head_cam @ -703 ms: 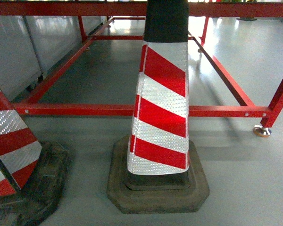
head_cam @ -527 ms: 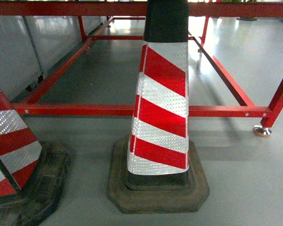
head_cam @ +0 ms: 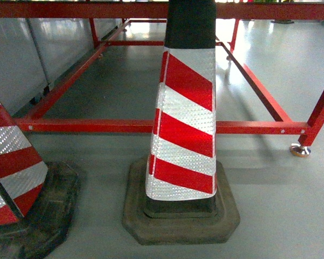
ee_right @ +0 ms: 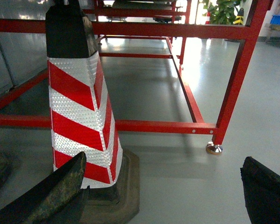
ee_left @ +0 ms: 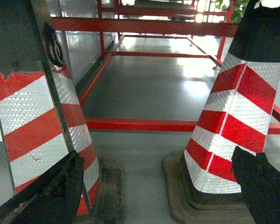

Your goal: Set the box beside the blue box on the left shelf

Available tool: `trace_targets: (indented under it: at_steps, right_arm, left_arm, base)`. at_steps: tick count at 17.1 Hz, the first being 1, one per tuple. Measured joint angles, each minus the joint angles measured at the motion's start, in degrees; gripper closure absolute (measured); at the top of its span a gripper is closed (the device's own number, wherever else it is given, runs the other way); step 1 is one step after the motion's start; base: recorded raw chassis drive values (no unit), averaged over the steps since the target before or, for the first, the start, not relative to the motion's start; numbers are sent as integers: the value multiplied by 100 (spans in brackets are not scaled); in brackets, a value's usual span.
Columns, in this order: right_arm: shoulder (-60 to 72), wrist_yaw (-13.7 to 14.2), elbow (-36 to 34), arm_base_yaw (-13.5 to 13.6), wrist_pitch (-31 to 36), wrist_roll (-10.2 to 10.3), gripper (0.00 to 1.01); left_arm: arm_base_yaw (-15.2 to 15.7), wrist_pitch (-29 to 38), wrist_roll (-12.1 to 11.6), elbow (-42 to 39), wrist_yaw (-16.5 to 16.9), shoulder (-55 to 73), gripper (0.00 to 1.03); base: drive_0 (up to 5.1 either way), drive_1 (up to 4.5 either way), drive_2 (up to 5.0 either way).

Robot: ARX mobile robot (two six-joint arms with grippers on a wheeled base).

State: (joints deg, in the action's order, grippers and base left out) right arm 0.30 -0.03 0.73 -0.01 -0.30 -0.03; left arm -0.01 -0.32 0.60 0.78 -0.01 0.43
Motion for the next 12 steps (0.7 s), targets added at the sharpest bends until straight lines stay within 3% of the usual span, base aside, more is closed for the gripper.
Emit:
trace_targets:
  at_steps: [12]
  right_arm:
    - [0, -2, 0, 0, -7, 0, 3]
  left_arm:
    - [0, -11, 2, 0, -11, 0, 5]
  base:
    - [0, 0, 0]
